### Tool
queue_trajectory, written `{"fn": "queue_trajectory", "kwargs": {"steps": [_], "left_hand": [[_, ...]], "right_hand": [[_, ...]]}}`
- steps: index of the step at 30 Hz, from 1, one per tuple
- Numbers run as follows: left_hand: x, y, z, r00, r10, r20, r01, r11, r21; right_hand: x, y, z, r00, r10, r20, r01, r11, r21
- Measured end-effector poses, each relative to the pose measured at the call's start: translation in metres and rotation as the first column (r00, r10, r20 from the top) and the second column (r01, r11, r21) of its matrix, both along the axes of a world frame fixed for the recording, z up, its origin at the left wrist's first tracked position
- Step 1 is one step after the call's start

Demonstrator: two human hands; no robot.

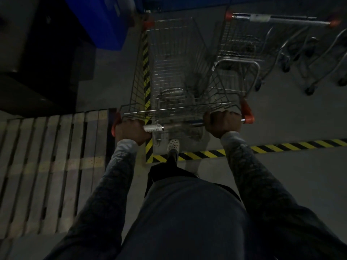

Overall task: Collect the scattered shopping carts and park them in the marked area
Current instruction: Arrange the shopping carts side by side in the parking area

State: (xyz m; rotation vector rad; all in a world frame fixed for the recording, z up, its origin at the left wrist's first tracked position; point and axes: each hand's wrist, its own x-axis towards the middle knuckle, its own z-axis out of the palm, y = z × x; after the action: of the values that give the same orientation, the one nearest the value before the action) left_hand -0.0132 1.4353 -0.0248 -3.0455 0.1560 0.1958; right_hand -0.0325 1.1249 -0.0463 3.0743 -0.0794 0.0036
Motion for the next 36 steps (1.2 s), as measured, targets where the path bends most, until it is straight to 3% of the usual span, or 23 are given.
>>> {"fn": "queue_trajectory", "kwargs": {"steps": [5, 9, 19, 25, 30, 36], "left_hand": [[-0.009, 0.002, 0.002, 1.0, -0.011, 0.012, 0.011, 1.0, -0.007], [-0.018, 0.001, 0.002, 0.996, -0.004, 0.092, 0.01, 0.998, -0.067], [-0.034, 0.001, 0.001, 0.997, 0.015, 0.075, -0.009, 0.997, -0.083], [-0.043, 0.005, -0.002, 1.0, 0.016, 0.027, -0.015, 0.999, -0.037], [-0.047, 0.006, -0.004, 0.981, -0.057, 0.184, 0.073, 0.994, -0.08], [-0.045, 0.008, -0.005, 0.973, -0.087, 0.215, 0.111, 0.988, -0.103]], "right_hand": [[-0.014, 0.003, 0.003, 0.999, -0.004, 0.048, 0.0, 0.996, 0.092], [-0.018, 0.002, 0.001, 0.999, 0.044, 0.031, -0.045, 0.999, 0.03], [-0.032, 0.003, -0.002, 0.998, 0.065, 0.006, -0.065, 0.997, -0.033], [-0.045, 0.005, -0.004, 0.988, -0.034, 0.148, 0.019, 0.995, 0.101], [-0.046, 0.003, -0.007, 0.994, -0.009, 0.107, 0.002, 0.998, 0.063], [-0.049, 0.001, 0.005, 0.985, -0.01, 0.17, -0.029, 0.974, 0.226]]}}
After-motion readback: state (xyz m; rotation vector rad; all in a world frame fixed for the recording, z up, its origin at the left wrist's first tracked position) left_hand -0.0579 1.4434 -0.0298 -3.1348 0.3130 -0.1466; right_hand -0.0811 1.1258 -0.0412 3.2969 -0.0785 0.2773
